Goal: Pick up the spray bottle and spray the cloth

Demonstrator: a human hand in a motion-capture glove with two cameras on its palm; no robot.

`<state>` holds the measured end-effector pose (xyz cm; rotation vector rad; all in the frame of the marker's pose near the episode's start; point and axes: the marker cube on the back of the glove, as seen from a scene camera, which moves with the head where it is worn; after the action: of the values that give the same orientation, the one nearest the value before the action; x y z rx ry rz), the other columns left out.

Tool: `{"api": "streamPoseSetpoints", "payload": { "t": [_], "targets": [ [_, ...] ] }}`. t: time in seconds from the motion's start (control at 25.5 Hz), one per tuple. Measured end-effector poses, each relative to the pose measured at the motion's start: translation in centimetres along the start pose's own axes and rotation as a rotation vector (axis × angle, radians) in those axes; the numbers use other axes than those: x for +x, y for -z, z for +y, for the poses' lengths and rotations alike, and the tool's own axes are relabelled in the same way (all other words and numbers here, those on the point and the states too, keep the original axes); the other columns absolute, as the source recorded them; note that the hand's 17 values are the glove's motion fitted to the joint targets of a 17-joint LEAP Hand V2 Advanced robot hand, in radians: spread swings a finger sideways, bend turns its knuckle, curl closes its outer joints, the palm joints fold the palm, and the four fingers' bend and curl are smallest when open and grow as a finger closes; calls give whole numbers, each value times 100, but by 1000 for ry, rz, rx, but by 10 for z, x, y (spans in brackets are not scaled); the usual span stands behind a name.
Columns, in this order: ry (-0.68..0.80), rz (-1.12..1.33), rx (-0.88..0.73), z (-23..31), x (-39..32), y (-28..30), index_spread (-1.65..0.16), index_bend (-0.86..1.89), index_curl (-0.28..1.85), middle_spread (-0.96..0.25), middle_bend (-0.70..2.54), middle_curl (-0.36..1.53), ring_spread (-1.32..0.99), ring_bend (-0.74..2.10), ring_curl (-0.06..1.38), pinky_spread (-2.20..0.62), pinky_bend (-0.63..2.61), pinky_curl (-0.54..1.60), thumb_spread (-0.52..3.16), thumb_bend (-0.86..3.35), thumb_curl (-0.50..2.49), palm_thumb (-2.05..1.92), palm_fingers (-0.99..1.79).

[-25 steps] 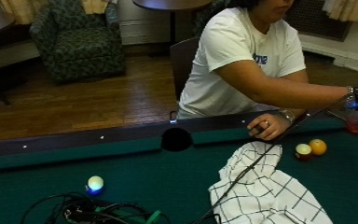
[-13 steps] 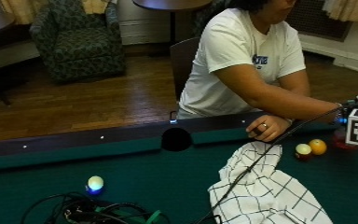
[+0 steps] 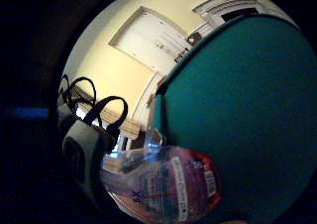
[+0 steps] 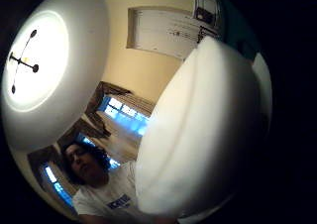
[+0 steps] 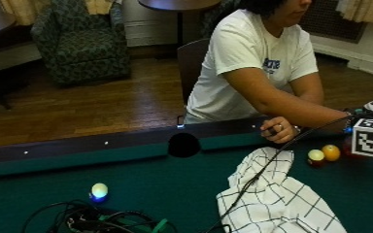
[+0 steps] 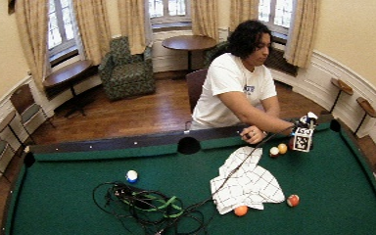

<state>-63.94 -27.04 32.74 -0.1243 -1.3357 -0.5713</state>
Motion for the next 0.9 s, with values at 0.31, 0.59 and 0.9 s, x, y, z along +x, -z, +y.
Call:
{"api": "streamPoseSetpoints", "payload": {
  "t": [0.31,0.59,0.9],
  "targets": [
    [25,-44,-4,-7,3,-6,-28,23,65,-22,57,53,-19,71,46,-32,46,40,29,-4,81,87,139],
    [-4,10,12,-13,35,-17,-28,23,65,-21,58,53,-19,70,46,-32,45,40,29,-3,81,87,137],
    [-83,15,-68,-1,51,-26,-27,14,62,-17,57,52,-17,66,45,-26,45,39,46,-5,78,81,126]
  ]
}}
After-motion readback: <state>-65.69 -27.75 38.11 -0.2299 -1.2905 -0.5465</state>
